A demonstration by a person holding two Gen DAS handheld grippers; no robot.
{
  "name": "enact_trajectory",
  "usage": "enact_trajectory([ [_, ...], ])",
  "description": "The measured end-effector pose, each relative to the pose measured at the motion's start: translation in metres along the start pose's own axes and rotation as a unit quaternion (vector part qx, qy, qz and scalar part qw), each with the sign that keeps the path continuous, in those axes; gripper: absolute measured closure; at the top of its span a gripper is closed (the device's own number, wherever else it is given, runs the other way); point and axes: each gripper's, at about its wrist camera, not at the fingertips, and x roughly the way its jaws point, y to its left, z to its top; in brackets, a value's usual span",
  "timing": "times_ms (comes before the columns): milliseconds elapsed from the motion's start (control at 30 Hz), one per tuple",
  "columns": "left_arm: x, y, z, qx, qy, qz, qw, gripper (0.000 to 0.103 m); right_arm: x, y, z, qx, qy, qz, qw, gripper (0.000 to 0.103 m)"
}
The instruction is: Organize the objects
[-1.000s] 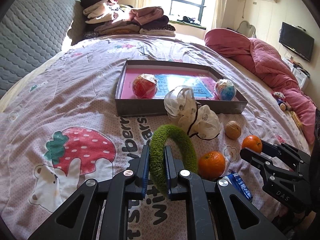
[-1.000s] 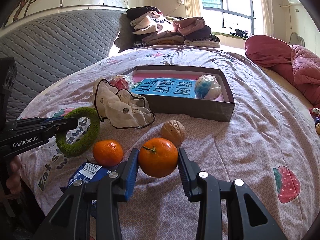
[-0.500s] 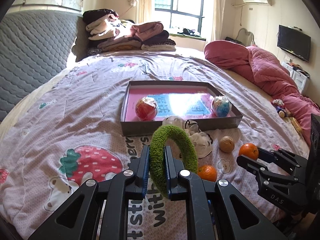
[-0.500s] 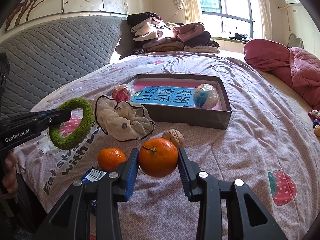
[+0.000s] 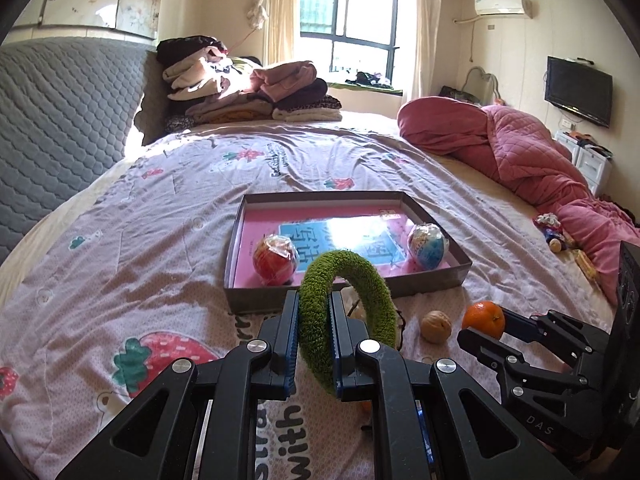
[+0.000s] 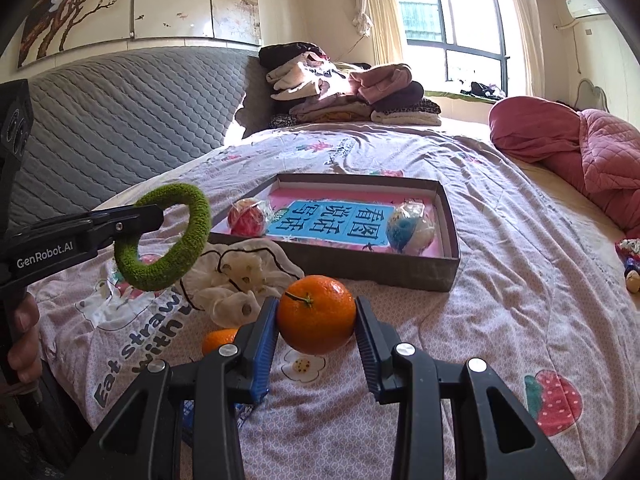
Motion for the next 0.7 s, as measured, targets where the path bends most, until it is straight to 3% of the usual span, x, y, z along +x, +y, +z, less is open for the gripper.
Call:
enact_trajectory([
  [700,0.021,-0.005,0.020,0.010,-0.009,-0.006,0.9999,0.090,0.009,-0.007,0.037,-0.013,-0.030,-0.006,0.999,0.065],
])
